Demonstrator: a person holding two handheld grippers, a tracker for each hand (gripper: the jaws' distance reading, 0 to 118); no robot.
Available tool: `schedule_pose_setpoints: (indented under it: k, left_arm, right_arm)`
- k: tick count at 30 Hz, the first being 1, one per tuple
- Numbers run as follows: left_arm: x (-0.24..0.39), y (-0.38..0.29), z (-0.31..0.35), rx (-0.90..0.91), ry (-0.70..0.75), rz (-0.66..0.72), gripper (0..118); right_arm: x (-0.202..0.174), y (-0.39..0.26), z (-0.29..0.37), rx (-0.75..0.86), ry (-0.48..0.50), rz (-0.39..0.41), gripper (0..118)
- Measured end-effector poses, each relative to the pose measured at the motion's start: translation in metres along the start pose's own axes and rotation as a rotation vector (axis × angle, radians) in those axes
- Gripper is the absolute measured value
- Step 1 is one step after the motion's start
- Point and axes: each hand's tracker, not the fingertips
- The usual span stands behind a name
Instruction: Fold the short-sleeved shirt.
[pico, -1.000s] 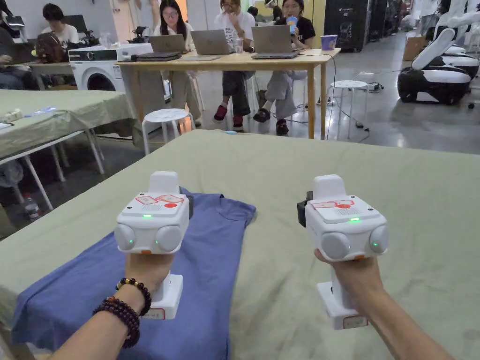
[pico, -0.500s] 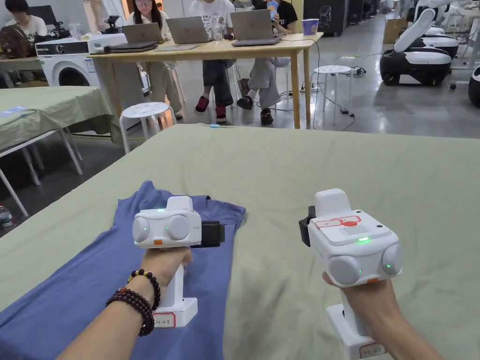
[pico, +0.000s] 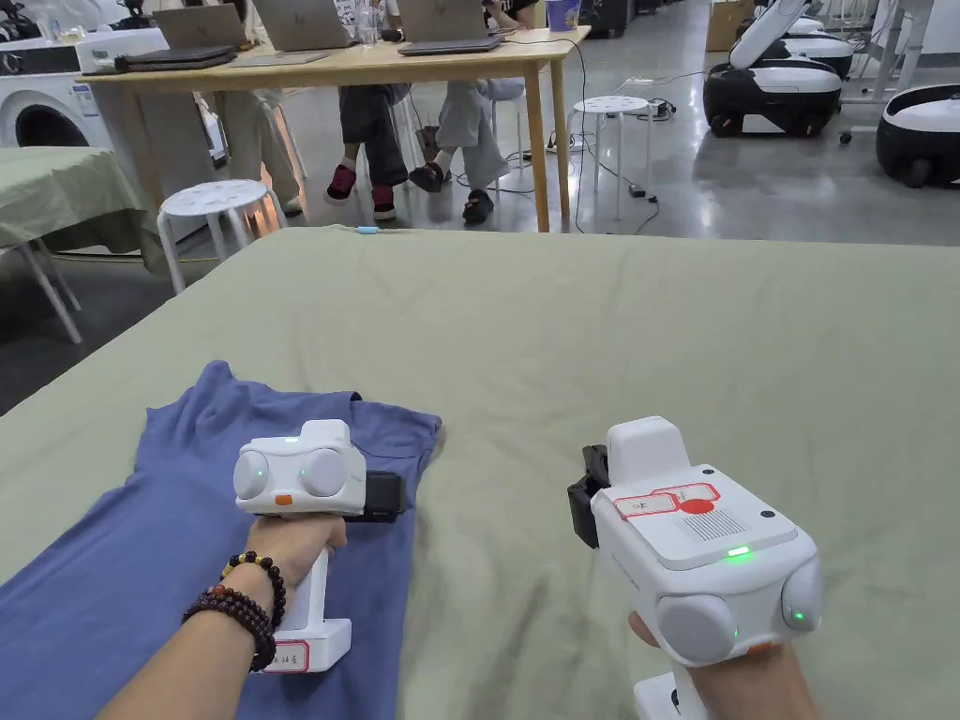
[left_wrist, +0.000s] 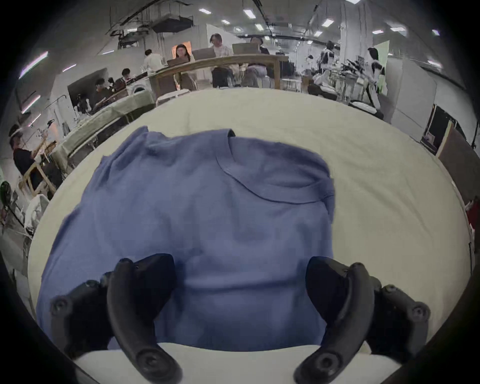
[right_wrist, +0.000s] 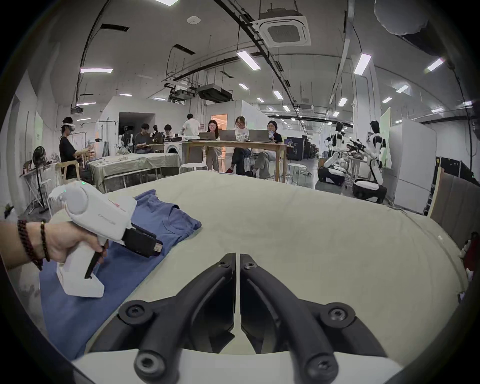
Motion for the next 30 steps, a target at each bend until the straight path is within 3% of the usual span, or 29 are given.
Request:
schedule_pose_setpoints:
  k: [3, 5, 7, 8, 9, 15, 22, 25, 30]
  left_arm:
    - [0.000, 0.002, 0.006, 0.000, 0.000, -0.001, 96]
    - [-0.001, 0.003, 0.013, 0.011, 0.017, -0.020, 75]
    - [-0.005, 0.002, 0.016, 0.024, 0.089, -0.046, 27]
    - [-0.008, 0.000, 0.017, 0.031, 0.135, -0.057, 11]
    - [-0.013, 0.001, 0.018, 0.039, 0.062, -0.027, 10]
    - [-0.007, 0.012, 0.049, 0.134, 0.061, -0.084, 10]
    - [0.024, 0.044, 0.110, 0.279, -0.049, -0.082, 10]
    - [0.066, 0.055, 0.137, 0.347, -0.132, -0.120, 10]
    - [0.190, 0.054, 0.182, 0.423, -0.354, -0.247, 10]
  right_arm:
    - [-0.002, -0.002, -0.001, -0.006, -0.001, 0.004, 4]
    - [-0.004, -0.002, -0.001, -0.009, 0.007, 0.003, 4]
    - [-0.006, -0.001, 0.002, -0.009, 0.009, -0.003, 4]
    - [-0.007, 0.000, 0.003, -0.008, 0.009, -0.004, 4]
    - [-0.008, 0.000, 0.004, -0.008, 0.011, -0.005, 4]
    - [-0.002, 0.006, 0.014, 0.002, -0.001, 0.030, 4]
    - [0.043, 0.012, 0.046, 0.023, -0.086, 0.001, 4]
    - [0.075, 0.011, 0.070, 0.024, -0.157, 0.007, 4]
    - [0.144, 0.005, 0.125, 0.027, -0.308, -0.050, 4]
